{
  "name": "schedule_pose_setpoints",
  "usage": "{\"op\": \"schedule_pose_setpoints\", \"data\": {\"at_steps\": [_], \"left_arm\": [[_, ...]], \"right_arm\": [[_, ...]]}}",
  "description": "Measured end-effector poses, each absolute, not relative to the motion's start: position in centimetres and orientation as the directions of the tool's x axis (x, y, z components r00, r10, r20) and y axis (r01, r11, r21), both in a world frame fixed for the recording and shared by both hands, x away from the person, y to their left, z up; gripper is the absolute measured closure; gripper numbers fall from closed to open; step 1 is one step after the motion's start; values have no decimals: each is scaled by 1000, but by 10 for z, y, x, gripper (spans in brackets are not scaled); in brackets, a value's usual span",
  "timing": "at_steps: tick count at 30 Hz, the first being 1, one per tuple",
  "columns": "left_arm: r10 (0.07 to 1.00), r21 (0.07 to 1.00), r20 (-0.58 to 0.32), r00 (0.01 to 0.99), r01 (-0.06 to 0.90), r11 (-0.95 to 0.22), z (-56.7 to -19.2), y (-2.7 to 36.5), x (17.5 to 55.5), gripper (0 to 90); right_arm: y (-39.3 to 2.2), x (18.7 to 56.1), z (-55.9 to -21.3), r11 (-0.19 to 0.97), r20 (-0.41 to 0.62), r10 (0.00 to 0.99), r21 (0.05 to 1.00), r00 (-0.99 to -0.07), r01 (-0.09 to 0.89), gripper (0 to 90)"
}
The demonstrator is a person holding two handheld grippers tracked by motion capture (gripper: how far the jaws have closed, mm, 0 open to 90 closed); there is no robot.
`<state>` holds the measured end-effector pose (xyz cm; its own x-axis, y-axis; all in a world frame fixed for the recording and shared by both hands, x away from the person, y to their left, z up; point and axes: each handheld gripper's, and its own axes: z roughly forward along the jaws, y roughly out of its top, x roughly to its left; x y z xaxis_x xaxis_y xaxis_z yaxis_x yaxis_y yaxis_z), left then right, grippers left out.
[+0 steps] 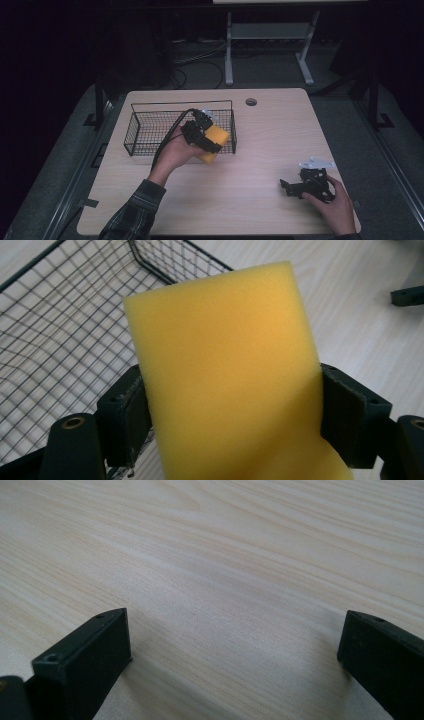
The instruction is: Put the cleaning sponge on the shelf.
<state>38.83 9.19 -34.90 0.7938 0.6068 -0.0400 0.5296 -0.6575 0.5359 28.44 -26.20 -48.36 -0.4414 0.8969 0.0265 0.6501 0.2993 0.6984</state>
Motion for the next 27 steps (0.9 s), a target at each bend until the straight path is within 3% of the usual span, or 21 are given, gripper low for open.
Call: {"op": "schedule_pose_setpoints", "data": {"at_steps": [27], "left_arm": [[675,525,-21,737,583,-620,-348,126,415,226]], "right_arm": [[-262,284,-484,300,26,897,698,-442,650,0]]}}
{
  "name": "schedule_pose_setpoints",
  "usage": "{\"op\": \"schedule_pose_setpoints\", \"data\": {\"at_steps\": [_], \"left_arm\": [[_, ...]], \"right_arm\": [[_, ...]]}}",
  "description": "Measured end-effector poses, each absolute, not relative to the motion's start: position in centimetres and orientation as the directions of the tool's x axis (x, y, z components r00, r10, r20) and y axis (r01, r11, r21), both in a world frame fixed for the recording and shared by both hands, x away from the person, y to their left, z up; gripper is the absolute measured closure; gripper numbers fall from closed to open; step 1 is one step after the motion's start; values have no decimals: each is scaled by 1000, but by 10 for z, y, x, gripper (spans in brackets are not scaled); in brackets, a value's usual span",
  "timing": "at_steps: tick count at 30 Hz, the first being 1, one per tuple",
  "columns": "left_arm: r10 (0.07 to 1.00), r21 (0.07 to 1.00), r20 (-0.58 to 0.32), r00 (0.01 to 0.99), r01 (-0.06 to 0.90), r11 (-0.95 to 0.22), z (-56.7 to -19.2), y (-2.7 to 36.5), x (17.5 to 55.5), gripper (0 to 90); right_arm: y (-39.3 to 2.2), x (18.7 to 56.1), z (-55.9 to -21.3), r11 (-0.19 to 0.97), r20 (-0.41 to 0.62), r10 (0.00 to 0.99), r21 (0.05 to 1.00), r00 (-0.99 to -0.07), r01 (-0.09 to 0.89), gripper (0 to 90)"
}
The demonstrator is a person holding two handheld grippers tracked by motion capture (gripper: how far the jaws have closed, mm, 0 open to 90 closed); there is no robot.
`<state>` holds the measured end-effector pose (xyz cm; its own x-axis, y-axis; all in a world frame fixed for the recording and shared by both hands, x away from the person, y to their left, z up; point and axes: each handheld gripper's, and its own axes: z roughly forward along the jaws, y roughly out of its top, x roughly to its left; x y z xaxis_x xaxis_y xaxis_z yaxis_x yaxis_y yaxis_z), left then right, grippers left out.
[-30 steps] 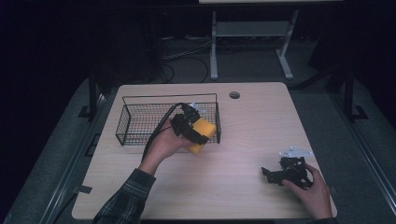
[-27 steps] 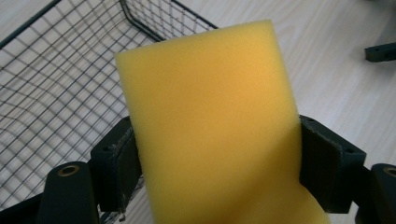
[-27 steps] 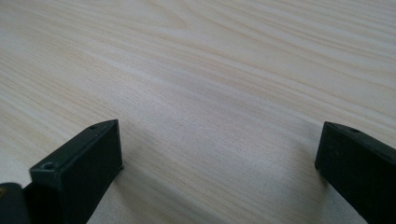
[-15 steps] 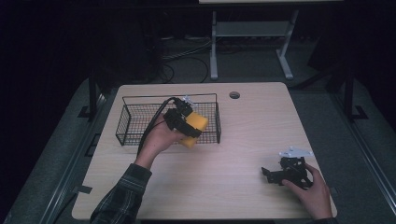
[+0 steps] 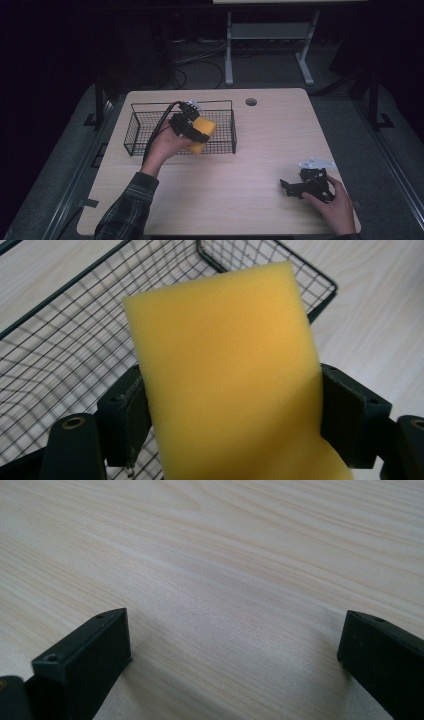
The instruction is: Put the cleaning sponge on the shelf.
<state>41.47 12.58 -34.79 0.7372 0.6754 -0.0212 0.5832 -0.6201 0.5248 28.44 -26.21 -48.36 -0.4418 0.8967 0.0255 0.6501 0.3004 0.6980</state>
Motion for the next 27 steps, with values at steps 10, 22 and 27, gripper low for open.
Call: {"op": "schedule_pose_setpoints", "data": {"at_steps": [10,22,27], "left_arm": [[712,531,-30,701,615,-583,-349,139,422,225],[749,529,-24,663,643,-553,-351,159,429,226],[760,533,-22,649,651,-540,-351,167,432,225]], "right_arm": [[-262,284,-484,300,26,897,698,-442,650,0],[-262,284,-484,300,26,897,698,-442,650,0],[-262,284,-484,300,26,897,698,-442,650,0]]}}
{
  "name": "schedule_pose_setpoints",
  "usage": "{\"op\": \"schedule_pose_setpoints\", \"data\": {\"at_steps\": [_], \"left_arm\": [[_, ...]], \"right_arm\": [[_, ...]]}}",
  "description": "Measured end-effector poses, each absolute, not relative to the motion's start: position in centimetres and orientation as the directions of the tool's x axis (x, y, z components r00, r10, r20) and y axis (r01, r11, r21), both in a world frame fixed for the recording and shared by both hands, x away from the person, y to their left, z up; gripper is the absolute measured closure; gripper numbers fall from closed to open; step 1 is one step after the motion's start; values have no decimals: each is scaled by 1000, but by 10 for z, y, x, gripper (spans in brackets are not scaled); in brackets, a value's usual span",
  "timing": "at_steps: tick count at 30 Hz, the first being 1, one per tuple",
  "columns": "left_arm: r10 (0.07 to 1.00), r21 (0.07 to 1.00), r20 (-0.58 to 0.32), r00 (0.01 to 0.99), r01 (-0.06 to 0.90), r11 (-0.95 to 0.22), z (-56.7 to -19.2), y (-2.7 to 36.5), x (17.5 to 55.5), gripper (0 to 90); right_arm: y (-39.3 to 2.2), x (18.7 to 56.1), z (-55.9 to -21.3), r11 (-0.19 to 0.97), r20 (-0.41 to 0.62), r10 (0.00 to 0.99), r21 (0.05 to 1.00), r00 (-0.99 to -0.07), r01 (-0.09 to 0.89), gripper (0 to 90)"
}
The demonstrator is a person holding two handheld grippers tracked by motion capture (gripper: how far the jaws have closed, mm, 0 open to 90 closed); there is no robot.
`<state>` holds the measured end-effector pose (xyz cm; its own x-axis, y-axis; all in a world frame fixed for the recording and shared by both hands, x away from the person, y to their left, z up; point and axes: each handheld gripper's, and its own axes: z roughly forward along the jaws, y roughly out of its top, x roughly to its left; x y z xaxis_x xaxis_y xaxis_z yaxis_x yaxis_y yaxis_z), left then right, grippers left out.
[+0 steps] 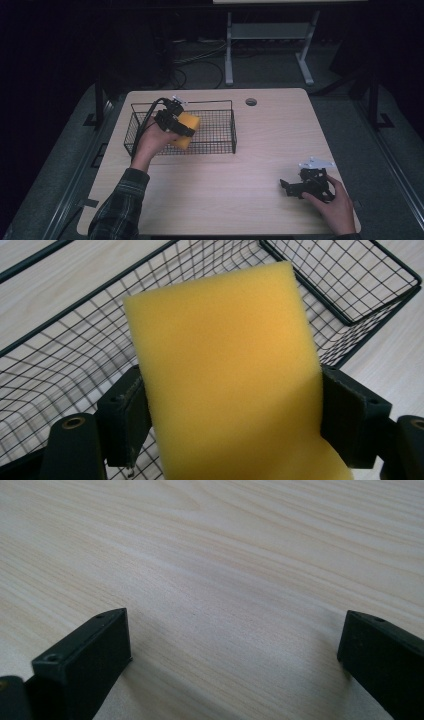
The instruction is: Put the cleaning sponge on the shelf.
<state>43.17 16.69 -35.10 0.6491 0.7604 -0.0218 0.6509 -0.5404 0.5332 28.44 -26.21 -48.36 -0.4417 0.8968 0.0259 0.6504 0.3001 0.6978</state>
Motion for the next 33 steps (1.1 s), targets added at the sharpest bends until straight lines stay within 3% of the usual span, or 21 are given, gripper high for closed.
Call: {"op": "schedule_pose_setpoints", "data": {"at_steps": [33], "left_arm": [[865,546,4,501,724,-422,-356,248,456,225]], "right_arm": [[-262,285,-484,301,25,897,698,-442,650,0]]}}
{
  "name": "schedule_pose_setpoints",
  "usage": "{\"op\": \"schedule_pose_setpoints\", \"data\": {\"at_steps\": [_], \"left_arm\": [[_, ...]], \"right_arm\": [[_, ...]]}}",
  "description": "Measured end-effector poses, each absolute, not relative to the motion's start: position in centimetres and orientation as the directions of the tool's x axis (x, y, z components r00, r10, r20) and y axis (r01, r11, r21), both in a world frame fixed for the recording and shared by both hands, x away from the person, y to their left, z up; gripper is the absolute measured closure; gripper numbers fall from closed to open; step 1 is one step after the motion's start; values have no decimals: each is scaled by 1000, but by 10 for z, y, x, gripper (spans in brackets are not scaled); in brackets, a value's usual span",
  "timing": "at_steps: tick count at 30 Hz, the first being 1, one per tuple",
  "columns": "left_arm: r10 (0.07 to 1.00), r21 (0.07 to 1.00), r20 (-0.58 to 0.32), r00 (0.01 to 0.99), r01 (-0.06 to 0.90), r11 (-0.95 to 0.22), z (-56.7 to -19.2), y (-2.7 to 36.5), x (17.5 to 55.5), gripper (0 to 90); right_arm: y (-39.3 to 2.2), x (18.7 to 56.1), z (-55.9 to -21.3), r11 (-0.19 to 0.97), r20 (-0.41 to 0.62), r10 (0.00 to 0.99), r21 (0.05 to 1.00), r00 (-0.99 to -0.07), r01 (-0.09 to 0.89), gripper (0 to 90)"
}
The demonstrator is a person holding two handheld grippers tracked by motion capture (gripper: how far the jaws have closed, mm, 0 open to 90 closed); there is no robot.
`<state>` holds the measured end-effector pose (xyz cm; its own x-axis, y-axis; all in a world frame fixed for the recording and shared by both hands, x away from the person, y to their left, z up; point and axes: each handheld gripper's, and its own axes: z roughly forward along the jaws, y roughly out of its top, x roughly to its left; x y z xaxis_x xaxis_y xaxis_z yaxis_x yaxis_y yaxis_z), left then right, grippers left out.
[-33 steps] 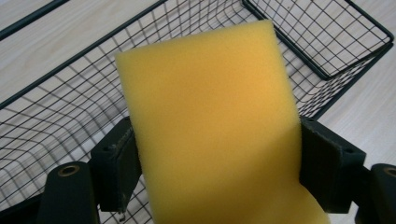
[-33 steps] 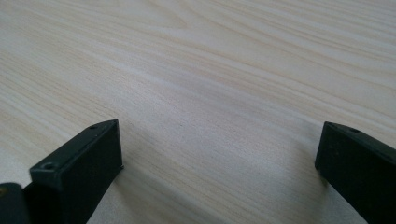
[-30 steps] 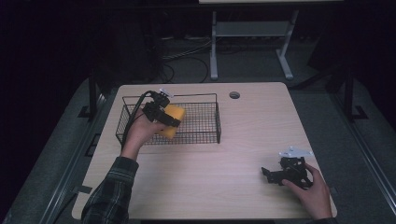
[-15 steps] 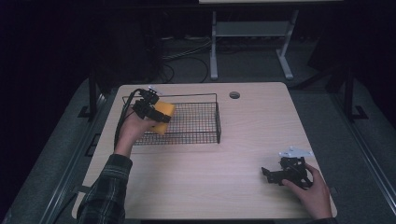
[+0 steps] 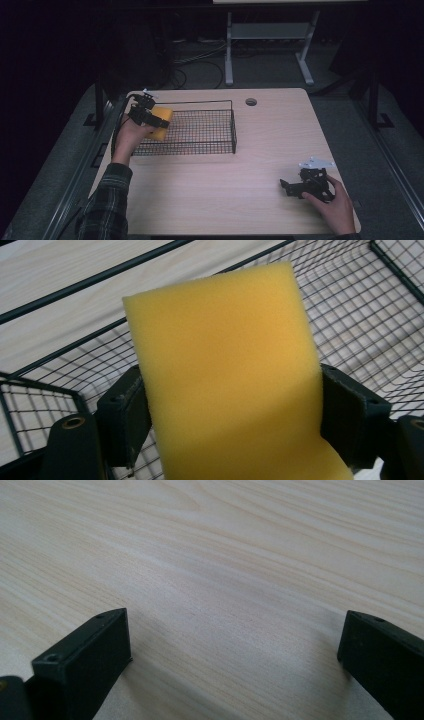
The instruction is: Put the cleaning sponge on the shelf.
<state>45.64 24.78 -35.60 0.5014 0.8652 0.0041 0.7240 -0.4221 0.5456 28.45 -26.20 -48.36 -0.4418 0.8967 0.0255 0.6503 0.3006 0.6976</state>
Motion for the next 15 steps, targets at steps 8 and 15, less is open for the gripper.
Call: {"op": "schedule_pose_setpoints", "data": {"at_steps": [8,15], "left_arm": [[876,540,11,481,735,-411,-362,263,462,225],[887,537,-1,461,749,-389,-370,270,470,225]], "right_arm": [[-262,285,-484,300,25,897,698,-441,651,0],[-262,285,-484,299,26,898,697,-440,651,0]]}}
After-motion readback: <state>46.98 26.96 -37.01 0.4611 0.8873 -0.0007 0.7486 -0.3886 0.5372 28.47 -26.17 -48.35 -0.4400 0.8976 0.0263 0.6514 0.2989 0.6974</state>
